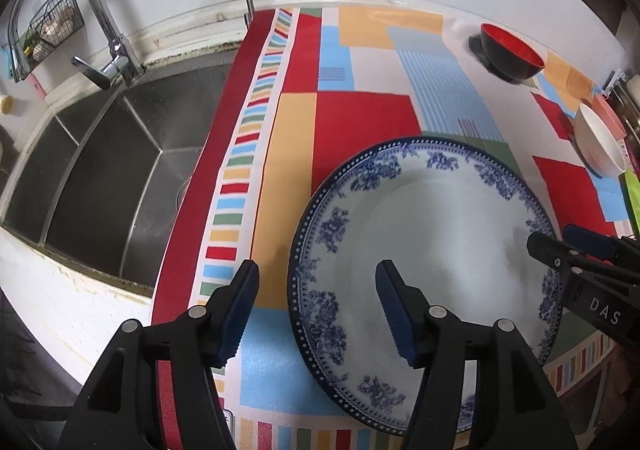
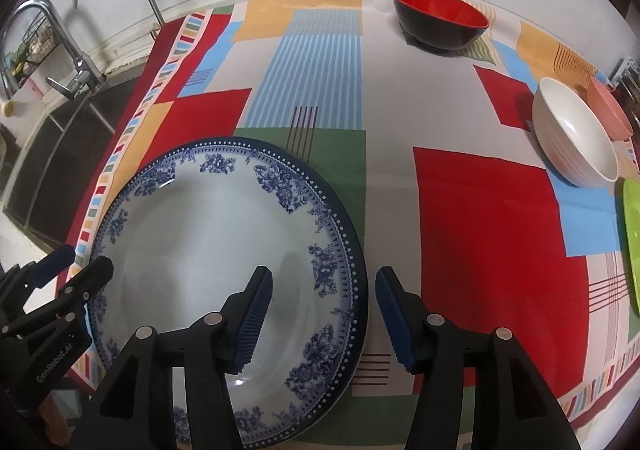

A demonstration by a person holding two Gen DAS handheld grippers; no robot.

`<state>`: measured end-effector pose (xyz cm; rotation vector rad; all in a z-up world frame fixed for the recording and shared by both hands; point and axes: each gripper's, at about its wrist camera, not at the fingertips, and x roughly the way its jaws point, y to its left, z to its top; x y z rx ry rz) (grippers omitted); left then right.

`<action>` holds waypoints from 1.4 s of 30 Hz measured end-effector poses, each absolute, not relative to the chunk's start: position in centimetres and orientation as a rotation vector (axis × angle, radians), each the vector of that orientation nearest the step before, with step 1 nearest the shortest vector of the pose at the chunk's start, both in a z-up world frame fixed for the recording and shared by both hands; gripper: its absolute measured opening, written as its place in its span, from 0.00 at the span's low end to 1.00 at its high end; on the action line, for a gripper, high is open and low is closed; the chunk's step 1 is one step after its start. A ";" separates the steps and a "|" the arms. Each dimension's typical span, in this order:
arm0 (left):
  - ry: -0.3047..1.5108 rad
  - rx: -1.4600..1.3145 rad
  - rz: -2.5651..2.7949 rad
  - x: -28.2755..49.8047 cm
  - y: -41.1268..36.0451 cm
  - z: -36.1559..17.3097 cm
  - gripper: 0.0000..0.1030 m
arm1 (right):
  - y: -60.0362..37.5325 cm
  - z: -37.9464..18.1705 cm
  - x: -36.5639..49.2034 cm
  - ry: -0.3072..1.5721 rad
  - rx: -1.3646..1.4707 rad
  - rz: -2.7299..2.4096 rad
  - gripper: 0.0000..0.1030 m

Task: Organize plates and bowls
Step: 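Open both grippers and release the stacked plates, then move both grippers toward the rim of the lime-green plate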

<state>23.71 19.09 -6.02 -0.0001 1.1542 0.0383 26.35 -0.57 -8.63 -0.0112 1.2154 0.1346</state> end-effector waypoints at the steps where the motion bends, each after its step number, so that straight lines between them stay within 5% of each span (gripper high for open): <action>1: 1.146 0.001 0.030 23.7 19.0 -5.7 0.59 | -0.6 -8.5 26.3 1.211 -0.011 0.134 0.53; 19: 0.978 0.091 -0.131 23.8 9.8 0.4 0.86 | -7.7 -2.6 23.1 1.030 0.054 0.067 0.65; 42: 0.787 0.157 -0.391 23.6 -9.1 5.8 0.88 | -25.8 2.6 18.4 0.863 0.166 -0.200 0.65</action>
